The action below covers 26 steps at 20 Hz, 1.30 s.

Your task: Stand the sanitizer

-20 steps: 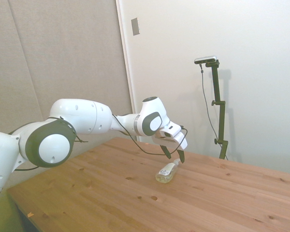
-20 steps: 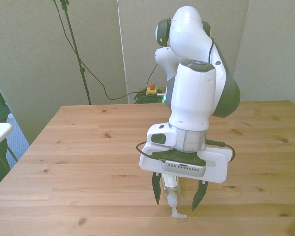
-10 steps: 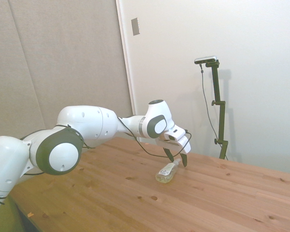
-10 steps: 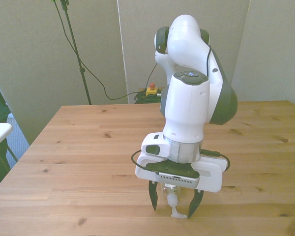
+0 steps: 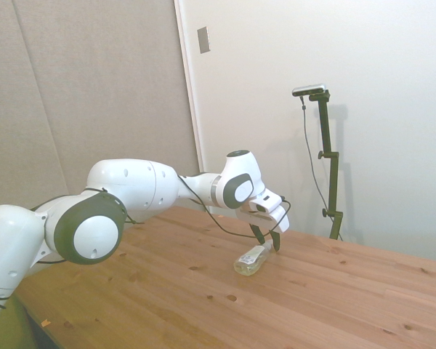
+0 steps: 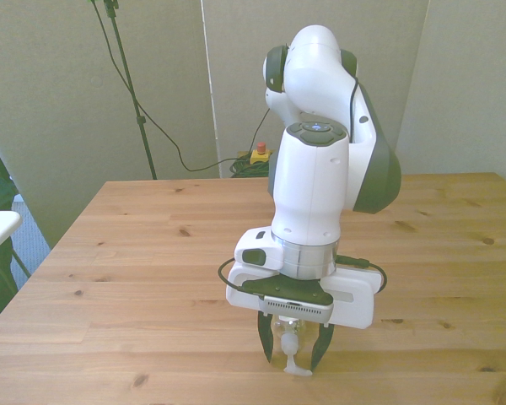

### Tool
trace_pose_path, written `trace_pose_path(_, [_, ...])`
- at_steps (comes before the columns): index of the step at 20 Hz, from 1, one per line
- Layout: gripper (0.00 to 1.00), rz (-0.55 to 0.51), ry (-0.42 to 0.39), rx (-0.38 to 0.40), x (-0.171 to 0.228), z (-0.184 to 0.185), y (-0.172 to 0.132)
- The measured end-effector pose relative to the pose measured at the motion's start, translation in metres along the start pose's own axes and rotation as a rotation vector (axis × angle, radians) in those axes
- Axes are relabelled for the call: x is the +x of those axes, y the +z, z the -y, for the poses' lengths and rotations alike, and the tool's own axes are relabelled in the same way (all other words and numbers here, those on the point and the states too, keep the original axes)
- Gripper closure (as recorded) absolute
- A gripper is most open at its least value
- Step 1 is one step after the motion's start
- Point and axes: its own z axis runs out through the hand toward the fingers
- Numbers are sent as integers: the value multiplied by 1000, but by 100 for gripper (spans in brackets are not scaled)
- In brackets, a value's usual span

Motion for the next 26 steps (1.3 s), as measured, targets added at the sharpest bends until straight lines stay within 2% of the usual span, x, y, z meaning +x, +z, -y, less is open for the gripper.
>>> trace_pose_path(5, [100, 14, 25, -13, 2, -1, 0])
trace_pose_path(11, [100, 3, 101, -26, 2, 4, -1])
trace_pose_path(15, [100, -29, 119, -1, -1, 13, -9])
trace_pose_path(20, [100, -152, 128, 79, 1, 28, -42])
trace_pose_path(26, [100, -342, 152, 218, -19, 36, -104])
